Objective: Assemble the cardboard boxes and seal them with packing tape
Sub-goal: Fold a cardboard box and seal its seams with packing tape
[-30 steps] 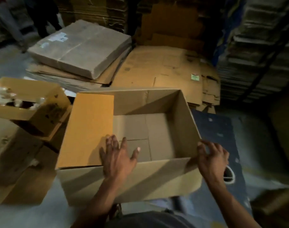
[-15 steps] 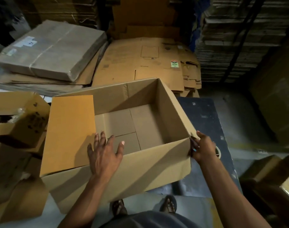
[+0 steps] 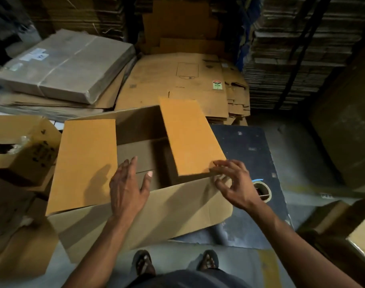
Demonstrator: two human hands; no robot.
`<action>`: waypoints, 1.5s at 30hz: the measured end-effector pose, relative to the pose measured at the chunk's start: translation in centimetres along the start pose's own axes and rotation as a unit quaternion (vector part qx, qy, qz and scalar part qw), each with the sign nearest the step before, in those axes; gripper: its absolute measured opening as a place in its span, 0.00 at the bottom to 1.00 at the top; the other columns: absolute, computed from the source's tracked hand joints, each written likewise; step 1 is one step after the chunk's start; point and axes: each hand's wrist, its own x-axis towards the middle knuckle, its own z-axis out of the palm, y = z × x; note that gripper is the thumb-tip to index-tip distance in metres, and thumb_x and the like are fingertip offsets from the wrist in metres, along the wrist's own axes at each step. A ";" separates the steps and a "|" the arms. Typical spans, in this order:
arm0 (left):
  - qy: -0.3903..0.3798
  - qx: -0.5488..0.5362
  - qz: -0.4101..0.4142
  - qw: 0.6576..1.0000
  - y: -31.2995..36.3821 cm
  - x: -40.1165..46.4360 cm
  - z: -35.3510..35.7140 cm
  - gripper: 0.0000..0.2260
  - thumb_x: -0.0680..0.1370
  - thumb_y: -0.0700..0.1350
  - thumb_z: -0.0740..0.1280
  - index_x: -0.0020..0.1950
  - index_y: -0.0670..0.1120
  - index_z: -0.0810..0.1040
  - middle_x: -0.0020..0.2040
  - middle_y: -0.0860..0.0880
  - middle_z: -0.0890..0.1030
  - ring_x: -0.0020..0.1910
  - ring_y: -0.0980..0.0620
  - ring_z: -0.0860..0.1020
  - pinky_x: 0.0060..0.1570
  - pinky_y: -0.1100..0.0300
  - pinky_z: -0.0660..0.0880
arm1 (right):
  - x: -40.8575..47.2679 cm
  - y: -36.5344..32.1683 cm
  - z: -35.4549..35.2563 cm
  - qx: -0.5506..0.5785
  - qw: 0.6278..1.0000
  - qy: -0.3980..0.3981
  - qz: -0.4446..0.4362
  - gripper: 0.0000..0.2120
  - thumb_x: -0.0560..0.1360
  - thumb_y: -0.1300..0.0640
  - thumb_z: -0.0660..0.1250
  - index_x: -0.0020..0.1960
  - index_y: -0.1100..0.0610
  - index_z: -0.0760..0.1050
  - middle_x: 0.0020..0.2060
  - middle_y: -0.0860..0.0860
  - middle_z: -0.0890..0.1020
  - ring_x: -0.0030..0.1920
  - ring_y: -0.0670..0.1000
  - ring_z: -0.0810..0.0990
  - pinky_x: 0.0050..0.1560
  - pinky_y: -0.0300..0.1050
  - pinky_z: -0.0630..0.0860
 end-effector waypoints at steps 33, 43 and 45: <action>-0.671 0.003 0.152 0.725 18.7 6.8 -13.4 0.11 0.81 0.49 0.71 0.63 0.52 0.83 0.51 0.51 0.86 0.49 0.51 0.84 0.46 0.50 0.80 | 1.9 -3.5 -11.4 0.278 0.892 -0.300 0.193 0.39 0.80 0.32 0.53 0.45 0.66 0.83 0.41 0.67 0.84 0.38 0.61 0.83 0.39 0.50 0.80; -0.404 0.014 0.194 0.894 15.8 11.6 -5.8 0.08 0.77 0.54 0.75 0.54 0.55 0.86 0.48 0.61 0.85 0.47 0.64 0.81 0.52 0.55 0.81 | 9.6 0.9 -9.9 0.204 0.898 -0.296 0.254 0.18 0.83 0.42 0.62 0.58 0.53 0.83 0.48 0.53 0.87 0.49 0.55 0.86 0.47 0.51 0.82; -0.415 -0.012 0.162 0.895 14.4 12.3 -3.0 0.07 0.76 0.52 0.76 0.54 0.55 0.85 0.49 0.60 0.85 0.48 0.64 0.81 0.52 0.59 0.81 | 13.7 1.8 -7.7 0.265 0.895 -0.162 0.320 0.20 0.81 0.38 0.63 0.59 0.52 0.82 0.48 0.53 0.86 0.49 0.55 0.84 0.47 0.53 0.79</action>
